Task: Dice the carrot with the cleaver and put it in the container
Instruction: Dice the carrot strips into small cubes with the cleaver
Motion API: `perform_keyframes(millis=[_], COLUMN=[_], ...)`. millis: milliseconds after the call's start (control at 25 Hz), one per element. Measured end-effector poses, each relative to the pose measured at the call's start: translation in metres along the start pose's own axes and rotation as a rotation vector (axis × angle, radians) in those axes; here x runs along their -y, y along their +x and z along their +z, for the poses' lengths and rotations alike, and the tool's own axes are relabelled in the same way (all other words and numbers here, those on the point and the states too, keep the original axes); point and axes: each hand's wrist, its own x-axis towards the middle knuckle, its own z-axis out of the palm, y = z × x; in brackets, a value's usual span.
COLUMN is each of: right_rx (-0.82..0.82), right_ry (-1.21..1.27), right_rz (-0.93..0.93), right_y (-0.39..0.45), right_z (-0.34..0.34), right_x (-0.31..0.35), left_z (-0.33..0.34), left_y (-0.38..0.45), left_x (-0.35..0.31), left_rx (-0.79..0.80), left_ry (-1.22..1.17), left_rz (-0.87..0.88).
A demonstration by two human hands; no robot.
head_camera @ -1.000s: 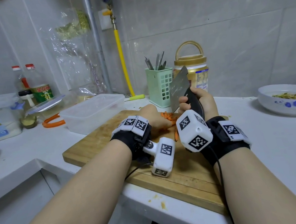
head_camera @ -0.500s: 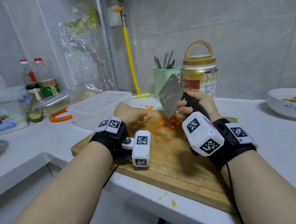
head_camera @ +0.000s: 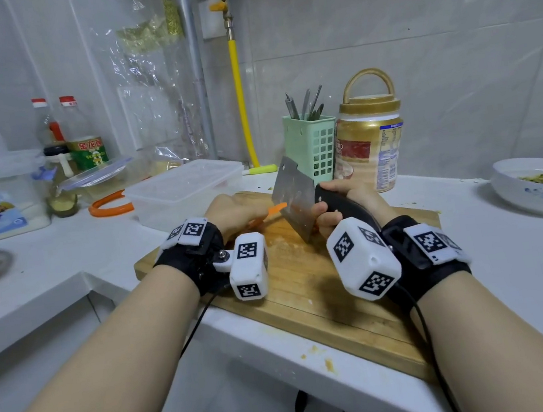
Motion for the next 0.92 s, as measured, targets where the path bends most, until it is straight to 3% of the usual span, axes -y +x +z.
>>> perform_keyframes(millis=[280, 920], right_rx=[-0.048, -0.050], right_ry=[-0.022, -0.110], right_rz=[-0.055, -0.086], right_y=[0.006, 0.005], right_z=[-0.003, 0.004], right_x=[-0.001, -0.003], left_z=[0.001, 0.003], left_y=[0.007, 0.015], left_x=[0.009, 0.015], left_rx=[0.183, 0.198], left_ry=[0.133, 0.151], left_rz=[0.119, 0.188])
